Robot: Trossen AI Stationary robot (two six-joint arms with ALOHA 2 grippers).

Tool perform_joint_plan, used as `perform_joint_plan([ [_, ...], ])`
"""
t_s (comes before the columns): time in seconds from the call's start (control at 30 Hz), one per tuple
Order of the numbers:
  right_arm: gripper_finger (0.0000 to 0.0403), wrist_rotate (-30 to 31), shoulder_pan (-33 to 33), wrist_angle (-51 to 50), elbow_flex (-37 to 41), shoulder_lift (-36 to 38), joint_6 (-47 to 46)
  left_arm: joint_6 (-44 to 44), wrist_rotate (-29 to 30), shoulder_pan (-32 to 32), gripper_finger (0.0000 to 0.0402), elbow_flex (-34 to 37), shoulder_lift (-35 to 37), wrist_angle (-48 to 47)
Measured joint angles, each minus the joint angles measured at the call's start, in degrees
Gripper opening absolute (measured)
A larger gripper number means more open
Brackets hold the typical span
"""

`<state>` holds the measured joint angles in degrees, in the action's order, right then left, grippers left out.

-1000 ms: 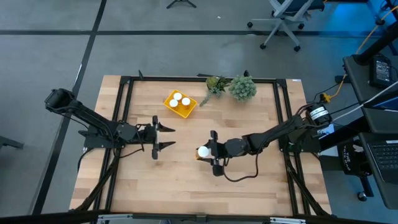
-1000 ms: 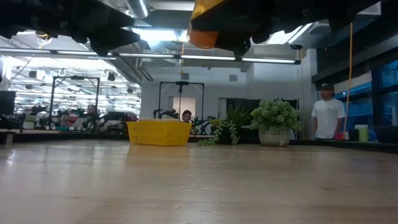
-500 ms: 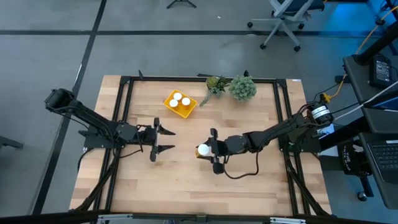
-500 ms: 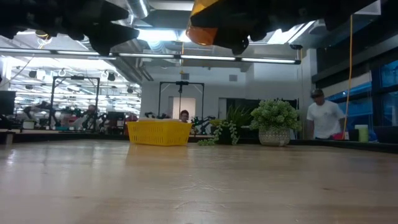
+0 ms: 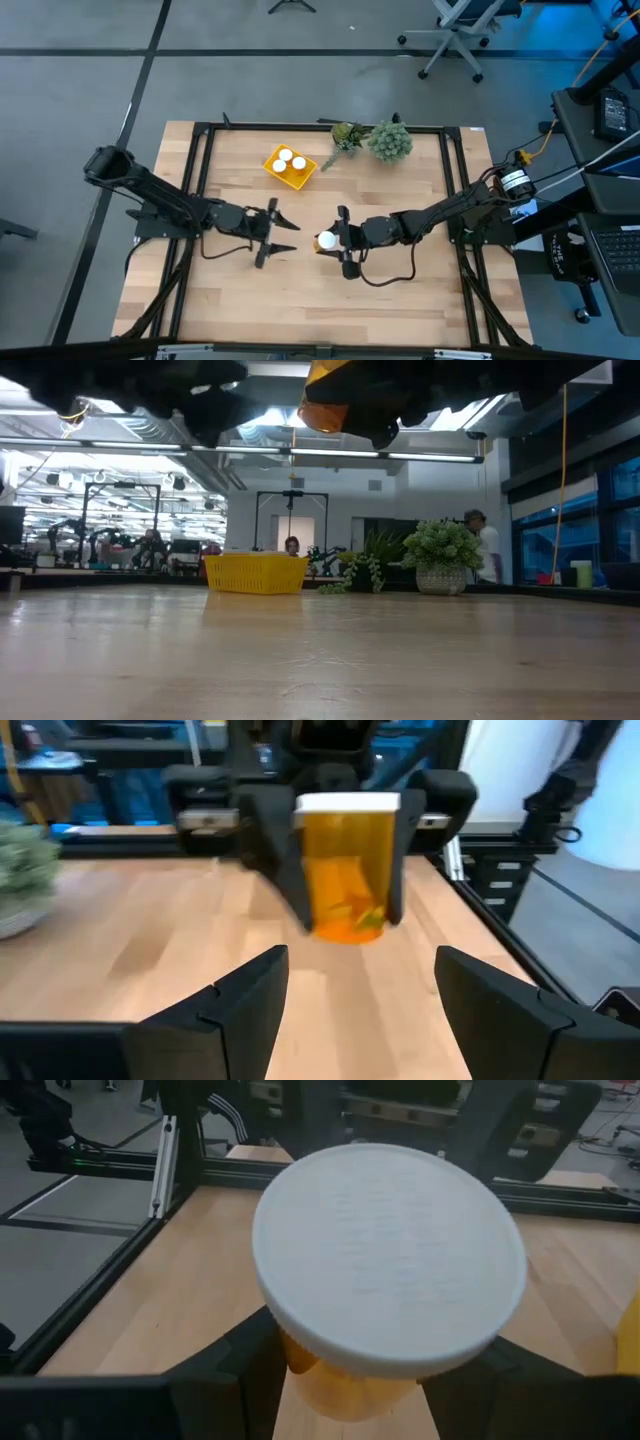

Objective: Pick and place pill bottles into a basket
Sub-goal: Put the orange pill bottle into the yellow bin

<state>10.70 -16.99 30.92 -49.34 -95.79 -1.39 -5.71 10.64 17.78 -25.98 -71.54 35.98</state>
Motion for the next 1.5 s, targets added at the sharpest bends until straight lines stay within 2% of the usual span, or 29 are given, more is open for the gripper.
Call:
perform_joint_plan([
  [0.27, 0.0190, 0.0, 0.0, -0.4, 0.0, 0.0, 0.0, 4.9, -1.5, 0.0, 0.0256, -7.9, -6.0, 0.0],
  [0.5, 0.0190, -0.3, 0.0, -0.5, 0.0, 0.0, 0.0, 3.1, -1.2, -1.2, 0.0260, -10.7, -9.0, 0.0],
  [0.93, 0.0190, -0.3, 0.0, -0.8, 0.0, 0.0, 0.4, 0.9, -3.4, -3.3, 0.0261, -14.5, -13.9, -0.1],
  [1.5, 0.0190, -0.3, 0.0, -1.4, 0.0, -0.2, 0.4, -1.1, -4.5, -3.9, 0.0260, -14.6, -15.8, 1.4],
])
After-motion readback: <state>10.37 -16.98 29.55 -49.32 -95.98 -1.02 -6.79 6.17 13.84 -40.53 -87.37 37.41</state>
